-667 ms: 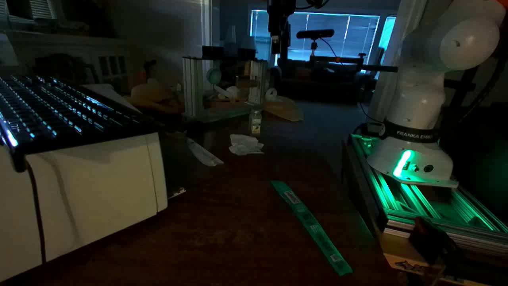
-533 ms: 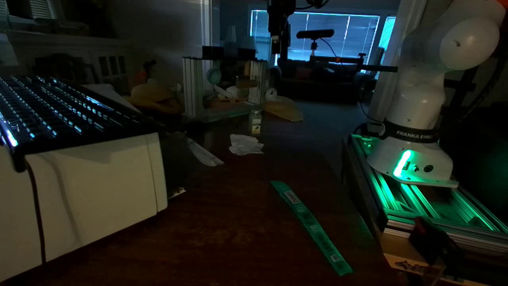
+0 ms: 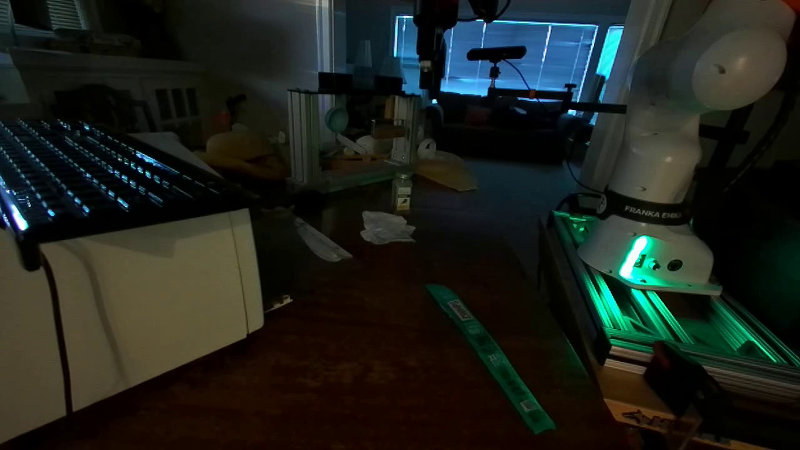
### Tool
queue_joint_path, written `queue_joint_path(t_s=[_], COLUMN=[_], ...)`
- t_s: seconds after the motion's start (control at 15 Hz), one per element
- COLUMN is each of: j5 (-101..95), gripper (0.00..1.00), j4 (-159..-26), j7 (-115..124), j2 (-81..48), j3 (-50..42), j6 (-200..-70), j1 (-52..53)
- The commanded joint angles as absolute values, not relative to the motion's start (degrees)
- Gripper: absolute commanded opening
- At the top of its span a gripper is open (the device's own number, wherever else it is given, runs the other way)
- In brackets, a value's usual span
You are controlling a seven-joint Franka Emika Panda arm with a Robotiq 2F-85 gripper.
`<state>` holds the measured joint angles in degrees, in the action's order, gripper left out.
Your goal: Close the oven door.
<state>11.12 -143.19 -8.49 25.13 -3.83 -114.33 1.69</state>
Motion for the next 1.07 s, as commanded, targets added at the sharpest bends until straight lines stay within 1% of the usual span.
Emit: queue_joint_path(t_s=[0.0, 0.27, 0.4, 0.53, 0.67, 0.73, 0.87, 1.0], j5=[13.78, 20.59, 24.65, 22.36, 21.57, 21.98, 21.75, 21.75], gripper=[1.00, 1.00, 1.00, 1.00, 1.00, 1.00, 1.00, 1.00], j4=[-143.00, -141.06, -139.36, -137.78, -137.56, -139.16, -138.42, -137.87], j7=[-22.69, -40.08, -48.54, -53.46, -52.37, -51.40, -51.27, -51.38], j2=[17.99, 10.14, 6.40, 2.14, -0.89, 3.07, 0.25, -0.73], j3=[-6.89, -9.01, -8.37, -6.18, -3.94, -3.96, -2.51, -2.17], j6=[-124.84, -133.22, -134.72, -137.79, -146.38, -141.50, -145.45, -145.96], j1=[3.56, 6.36, 6.97, 6.08, 5.33, 4.36, 4.11, 3.95])
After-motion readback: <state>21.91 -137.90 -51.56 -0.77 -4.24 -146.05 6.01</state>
